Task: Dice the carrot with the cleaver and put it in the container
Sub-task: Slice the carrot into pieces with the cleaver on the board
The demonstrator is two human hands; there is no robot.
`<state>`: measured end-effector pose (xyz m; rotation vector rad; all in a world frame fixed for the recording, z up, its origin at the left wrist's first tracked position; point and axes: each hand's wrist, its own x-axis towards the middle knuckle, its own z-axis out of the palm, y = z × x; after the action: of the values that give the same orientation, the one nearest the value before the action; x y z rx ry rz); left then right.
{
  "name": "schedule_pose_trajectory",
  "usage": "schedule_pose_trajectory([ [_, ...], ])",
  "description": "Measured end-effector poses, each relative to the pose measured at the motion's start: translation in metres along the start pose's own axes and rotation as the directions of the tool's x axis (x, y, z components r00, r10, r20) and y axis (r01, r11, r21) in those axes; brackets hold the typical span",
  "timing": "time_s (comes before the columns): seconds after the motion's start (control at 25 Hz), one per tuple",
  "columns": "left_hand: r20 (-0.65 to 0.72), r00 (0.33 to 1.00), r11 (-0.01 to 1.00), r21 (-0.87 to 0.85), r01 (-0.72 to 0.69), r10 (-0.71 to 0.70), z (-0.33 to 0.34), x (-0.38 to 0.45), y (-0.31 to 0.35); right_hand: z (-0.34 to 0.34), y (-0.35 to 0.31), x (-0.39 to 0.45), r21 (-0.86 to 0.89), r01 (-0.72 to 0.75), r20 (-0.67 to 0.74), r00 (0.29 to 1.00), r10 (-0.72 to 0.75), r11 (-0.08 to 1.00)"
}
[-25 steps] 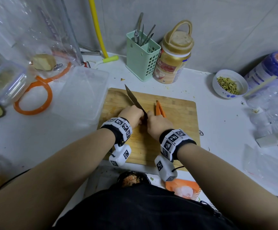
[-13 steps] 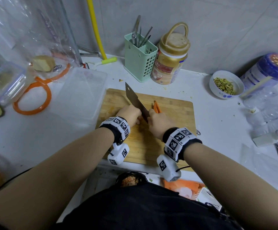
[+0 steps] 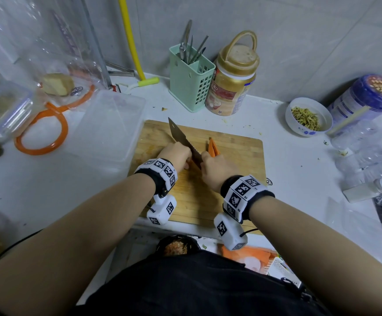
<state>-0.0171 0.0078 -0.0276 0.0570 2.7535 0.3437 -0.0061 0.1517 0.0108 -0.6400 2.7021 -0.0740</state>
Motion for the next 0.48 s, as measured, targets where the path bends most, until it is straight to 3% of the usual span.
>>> schedule_pose_trajectory([
  [0.48,0.042,0.999,0.999,-0.028,0.030,-0.029,-0.0019,0.0047,0.0019,-0.0007,0.0031,-0.0003,0.019,0.014,0.022,1.000,-0.014,1.000],
])
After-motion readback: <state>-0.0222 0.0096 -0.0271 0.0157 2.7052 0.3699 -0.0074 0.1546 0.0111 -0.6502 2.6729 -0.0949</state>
